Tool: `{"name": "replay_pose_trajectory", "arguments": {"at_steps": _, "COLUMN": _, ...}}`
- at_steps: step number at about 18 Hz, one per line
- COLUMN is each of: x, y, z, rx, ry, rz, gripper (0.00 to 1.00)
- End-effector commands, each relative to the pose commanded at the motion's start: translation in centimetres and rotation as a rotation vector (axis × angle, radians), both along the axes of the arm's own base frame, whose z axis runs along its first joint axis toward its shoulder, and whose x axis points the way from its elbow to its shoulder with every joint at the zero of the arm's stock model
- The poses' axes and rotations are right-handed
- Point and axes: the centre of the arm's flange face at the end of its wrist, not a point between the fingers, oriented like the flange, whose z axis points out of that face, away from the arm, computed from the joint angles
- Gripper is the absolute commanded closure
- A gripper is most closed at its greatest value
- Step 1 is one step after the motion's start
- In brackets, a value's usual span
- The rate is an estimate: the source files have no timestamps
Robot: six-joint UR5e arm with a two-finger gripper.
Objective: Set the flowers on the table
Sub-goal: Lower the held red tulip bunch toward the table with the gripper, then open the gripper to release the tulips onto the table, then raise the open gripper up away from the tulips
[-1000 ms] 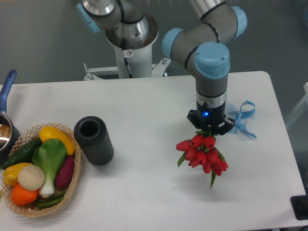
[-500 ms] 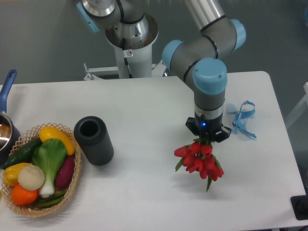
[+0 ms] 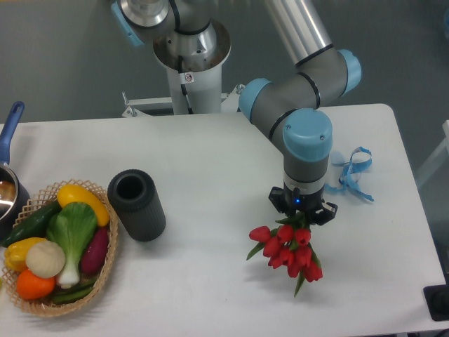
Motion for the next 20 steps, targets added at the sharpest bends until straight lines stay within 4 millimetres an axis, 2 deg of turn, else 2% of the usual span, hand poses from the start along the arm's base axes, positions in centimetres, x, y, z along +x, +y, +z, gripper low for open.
{"name": "replay_pose_trajectory", "arguments": {"at_steps": 1, "x": 0.2, "y": 0.0, "z": 0.0, "rx": 0.000, "ry": 0.002, "rz": -0.001, "gripper": 0.00}}
{"name": "replay_pose_trajectory", "arguments": {"at_steps": 4, "x": 0.6, "y": -0.3, "z": 0.8, "rx": 0.007, "ry": 0.012, "rz": 0.002, "gripper": 0.00}}
{"name": "replay_pose_trajectory", "arguments": {"at_steps": 8, "x": 0.8, "y": -0.7, "z": 3.4, "rx": 0.025, "ry": 0.053, "rz": 0.006, "gripper": 0.00}}
{"name": "replay_pose_trajectory", "arguments": {"at_steps": 13, "x": 1.4, "y": -4.0, "z": 7.4, "rx": 0.057, "ry": 0.094, "rz": 0.034, "gripper": 0.00}}
{"name": "replay_pose_trajectory", "arguments": {"at_steps": 16, "x": 0.9, "y": -6.2, "z": 8.1, "rx": 0.060, "ry": 0.103, "rz": 0.067, "gripper": 0.00}}
{"name": "replay_pose_trajectory", "arguments": {"at_steps": 20, "x": 1.0, "y": -6.9, "z": 8.0, "rx": 0.056, "ry": 0.097, "rz": 0.076, "gripper": 0.00}}
